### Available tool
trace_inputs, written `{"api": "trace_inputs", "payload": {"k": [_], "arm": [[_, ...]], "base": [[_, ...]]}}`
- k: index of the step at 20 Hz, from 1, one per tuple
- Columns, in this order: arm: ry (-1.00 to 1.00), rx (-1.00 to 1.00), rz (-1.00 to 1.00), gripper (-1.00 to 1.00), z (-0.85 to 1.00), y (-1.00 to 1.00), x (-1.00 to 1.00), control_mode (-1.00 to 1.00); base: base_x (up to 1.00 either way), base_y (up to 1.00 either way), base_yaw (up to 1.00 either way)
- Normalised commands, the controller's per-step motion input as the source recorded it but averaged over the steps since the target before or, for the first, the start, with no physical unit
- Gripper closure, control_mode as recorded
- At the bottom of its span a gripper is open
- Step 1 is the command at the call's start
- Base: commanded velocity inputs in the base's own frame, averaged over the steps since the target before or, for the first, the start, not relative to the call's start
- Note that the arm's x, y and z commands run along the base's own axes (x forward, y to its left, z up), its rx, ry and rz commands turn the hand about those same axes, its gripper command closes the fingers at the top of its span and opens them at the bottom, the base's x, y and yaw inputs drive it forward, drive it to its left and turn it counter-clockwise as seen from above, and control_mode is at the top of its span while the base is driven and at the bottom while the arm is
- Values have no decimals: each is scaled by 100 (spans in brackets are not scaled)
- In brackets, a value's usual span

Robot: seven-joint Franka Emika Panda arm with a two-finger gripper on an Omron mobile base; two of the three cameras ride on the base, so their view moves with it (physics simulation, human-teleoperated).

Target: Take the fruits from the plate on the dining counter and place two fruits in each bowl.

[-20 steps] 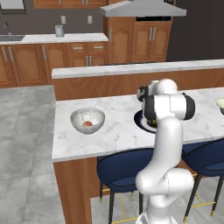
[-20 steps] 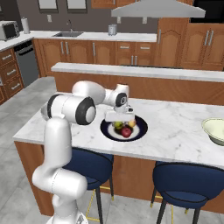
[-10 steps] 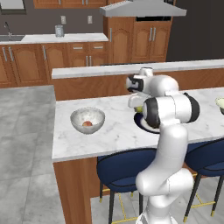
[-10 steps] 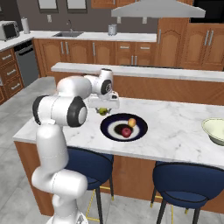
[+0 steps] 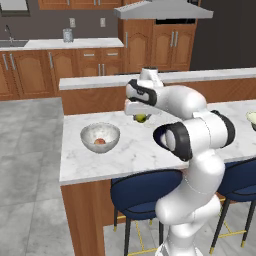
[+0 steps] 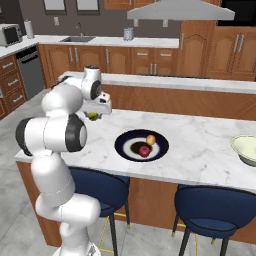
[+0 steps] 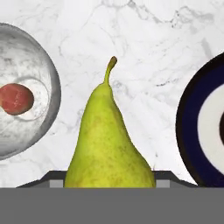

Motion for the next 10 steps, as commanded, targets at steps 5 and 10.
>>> {"api": "trace_inputs", "payload": {"k": [5, 10], "arm": [[-3, 0, -25, 100, 21, 100, -16, -100], [10, -5, -28, 100, -24, 89, 0, -100]], "base": [[0, 0, 0], [0, 0, 0]]}}
